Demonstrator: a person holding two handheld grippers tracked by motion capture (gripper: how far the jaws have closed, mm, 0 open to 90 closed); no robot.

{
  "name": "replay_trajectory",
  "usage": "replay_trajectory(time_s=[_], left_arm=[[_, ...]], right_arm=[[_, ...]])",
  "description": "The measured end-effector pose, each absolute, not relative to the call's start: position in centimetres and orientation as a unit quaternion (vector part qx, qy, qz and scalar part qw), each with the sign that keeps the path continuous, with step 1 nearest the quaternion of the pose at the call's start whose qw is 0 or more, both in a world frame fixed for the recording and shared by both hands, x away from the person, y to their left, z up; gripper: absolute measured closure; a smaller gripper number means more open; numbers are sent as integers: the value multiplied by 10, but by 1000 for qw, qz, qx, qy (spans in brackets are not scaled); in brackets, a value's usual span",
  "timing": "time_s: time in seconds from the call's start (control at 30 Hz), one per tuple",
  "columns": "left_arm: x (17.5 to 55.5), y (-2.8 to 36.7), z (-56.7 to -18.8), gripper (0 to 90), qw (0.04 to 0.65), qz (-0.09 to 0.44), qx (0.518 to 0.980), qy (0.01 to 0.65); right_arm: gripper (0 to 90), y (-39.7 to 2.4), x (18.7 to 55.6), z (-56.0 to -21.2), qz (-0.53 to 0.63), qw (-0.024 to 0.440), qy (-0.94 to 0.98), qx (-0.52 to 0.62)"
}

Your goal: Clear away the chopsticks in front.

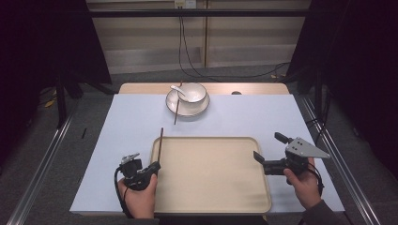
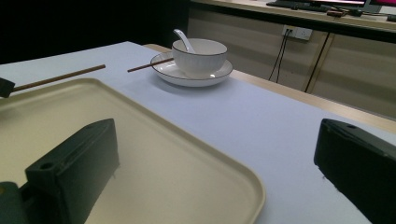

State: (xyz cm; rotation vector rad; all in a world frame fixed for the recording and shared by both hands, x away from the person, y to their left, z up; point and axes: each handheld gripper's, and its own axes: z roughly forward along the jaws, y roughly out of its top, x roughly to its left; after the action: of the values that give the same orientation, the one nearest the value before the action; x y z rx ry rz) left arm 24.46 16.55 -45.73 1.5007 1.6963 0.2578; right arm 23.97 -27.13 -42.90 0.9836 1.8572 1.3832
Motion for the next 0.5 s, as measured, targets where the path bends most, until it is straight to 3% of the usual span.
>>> replay_trajectory(time_s=[0.5], left_arm=[[224,161,-474,856,397,84,599,690]], right_arm=[[0,-270,239,-429,521,310,704,370]])
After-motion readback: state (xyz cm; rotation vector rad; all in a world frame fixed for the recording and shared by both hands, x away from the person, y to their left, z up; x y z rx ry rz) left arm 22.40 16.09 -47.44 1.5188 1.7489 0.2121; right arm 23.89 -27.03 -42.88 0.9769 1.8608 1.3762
